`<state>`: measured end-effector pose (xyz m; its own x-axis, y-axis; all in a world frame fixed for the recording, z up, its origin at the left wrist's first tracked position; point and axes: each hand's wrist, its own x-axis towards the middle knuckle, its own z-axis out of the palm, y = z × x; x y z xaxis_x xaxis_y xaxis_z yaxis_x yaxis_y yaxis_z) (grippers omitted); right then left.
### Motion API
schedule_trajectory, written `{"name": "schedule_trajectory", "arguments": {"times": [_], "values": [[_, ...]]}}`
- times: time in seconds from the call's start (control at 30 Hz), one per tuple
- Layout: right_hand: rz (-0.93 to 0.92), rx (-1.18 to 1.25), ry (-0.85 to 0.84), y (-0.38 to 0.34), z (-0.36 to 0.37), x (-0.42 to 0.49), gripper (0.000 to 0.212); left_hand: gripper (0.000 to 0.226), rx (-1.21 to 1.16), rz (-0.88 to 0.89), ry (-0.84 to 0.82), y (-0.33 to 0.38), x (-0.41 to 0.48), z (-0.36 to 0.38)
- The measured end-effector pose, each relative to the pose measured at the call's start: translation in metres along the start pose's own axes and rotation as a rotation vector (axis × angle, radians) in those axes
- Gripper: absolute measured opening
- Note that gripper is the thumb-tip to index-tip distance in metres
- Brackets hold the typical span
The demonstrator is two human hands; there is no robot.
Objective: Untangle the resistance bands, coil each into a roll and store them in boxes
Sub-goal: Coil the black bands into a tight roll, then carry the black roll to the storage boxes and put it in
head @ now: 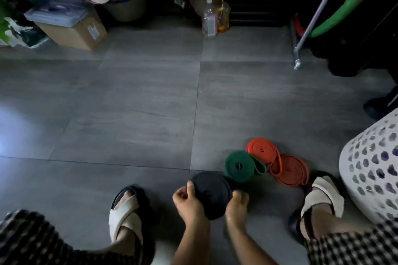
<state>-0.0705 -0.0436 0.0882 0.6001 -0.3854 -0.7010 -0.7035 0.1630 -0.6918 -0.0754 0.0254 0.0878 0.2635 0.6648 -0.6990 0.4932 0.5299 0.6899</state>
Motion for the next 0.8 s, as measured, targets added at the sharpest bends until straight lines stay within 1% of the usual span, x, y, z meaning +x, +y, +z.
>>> {"name": "schedule_trajectory", "arguments": {"times": [0.07, 0.1, 0.13, 0.2, 0.23, 0.27, 0.33, 0.4, 0.47, 0.53, 0.6, 0.7, 0.73, 0.8], "values": [[-0.049, -0.084, 0.019, 0.031, 0.001, 0.013, 0.006, 0.032, 0.017, -0.059, 0.088, -0.03, 0.018, -0.006], [-0.082, -0.146, 0.021, 0.04, 0.006, 0.022, 0.004, 0.033, 0.016, -0.075, 0.122, -0.04, 0.027, -0.005], [-0.13, -0.221, 0.011, 0.048, 0.011, 0.032, 0.01, 0.033, 0.018, -0.081, 0.146, -0.047, 0.035, -0.001], [-0.235, -0.358, 0.015, 0.055, 0.02, 0.054, 0.029, 0.034, 0.034, -0.086, 0.144, -0.057, 0.052, 0.012], [-0.254, -0.406, 0.04, 0.054, 0.025, 0.064, 0.036, 0.032, 0.046, -0.089, 0.129, -0.061, 0.061, 0.02], [-0.262, -0.458, 0.073, 0.052, 0.03, 0.074, 0.038, 0.029, 0.069, -0.086, 0.109, -0.064, 0.069, 0.027], [-0.258, -0.582, 0.152, 0.053, 0.037, 0.095, 0.029, 0.03, 0.143, -0.081, 0.109, -0.074, 0.082, 0.039], [-0.251, -0.69, 0.201, 0.063, 0.038, 0.11, 0.022, 0.042, 0.233, -0.08, 0.124, -0.084, 0.087, 0.043], [-0.259, -0.729, 0.207, 0.072, 0.036, 0.118, 0.022, 0.051, 0.241, -0.079, 0.09, -0.096, 0.091, 0.044], [-0.299, -0.737, 0.197, 0.078, 0.035, 0.123, 0.021, 0.051, 0.2, -0.079, 0.049, -0.107, 0.098, 0.046], [-0.349, -0.699, 0.147, 0.081, 0.034, 0.126, 0.022, 0.049, 0.163, -0.063, 0.034, -0.112, 0.1, 0.048], [-0.36, -0.624, 0.111, 0.081, 0.031, 0.124, 0.033, 0.053, 0.19, -0.02, 0.013, -0.109, 0.094, 0.05], [-0.362, -0.604, 0.127, 0.08, 0.029, 0.123, 0.035, 0.054, 0.211, 0.0, 0.0, -0.107, 0.091, 0.051], [-0.343, -0.633, 0.187, 0.08, 0.023, 0.124, 0.047, 0.056, 0.237, 0.027, -0.038, -0.106, 0.091, 0.05]]}}
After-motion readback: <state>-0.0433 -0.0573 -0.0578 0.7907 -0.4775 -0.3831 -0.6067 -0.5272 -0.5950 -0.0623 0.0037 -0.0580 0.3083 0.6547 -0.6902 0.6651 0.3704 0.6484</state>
